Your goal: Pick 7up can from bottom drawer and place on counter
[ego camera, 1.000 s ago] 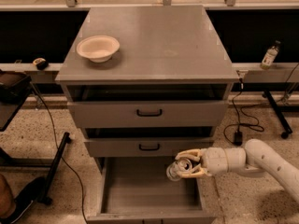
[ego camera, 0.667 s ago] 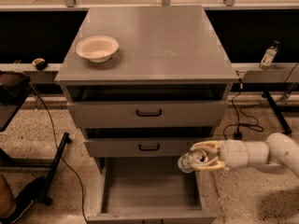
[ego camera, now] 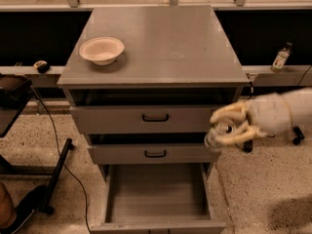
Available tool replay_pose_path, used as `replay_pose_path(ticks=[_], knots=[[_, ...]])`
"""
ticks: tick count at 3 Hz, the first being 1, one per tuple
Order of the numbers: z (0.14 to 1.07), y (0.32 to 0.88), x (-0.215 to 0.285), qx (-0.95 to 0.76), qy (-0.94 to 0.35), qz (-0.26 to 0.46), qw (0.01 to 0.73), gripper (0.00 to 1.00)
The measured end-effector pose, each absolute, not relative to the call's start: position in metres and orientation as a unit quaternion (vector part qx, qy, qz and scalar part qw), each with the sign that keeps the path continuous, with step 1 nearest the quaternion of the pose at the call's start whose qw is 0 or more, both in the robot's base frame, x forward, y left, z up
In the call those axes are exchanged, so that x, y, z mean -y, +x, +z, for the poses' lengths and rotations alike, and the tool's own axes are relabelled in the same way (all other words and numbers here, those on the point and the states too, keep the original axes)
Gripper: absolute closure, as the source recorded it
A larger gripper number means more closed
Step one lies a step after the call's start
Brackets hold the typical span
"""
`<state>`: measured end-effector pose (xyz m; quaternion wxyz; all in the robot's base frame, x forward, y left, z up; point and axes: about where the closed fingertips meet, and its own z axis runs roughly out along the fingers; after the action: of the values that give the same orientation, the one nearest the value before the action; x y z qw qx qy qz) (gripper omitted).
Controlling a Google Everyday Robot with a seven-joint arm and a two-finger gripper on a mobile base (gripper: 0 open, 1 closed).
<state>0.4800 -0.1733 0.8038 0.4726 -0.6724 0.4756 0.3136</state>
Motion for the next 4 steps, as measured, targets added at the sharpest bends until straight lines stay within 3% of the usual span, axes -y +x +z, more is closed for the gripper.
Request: replay_pose_path(ticks=[1,4], knots=[[0.891,0.495,0.164,-0.494,-0.695,0.295,0.431,1.00],[0.935,0.520,0.138,-0.481,-0.715,0.297,0.411,1.00]])
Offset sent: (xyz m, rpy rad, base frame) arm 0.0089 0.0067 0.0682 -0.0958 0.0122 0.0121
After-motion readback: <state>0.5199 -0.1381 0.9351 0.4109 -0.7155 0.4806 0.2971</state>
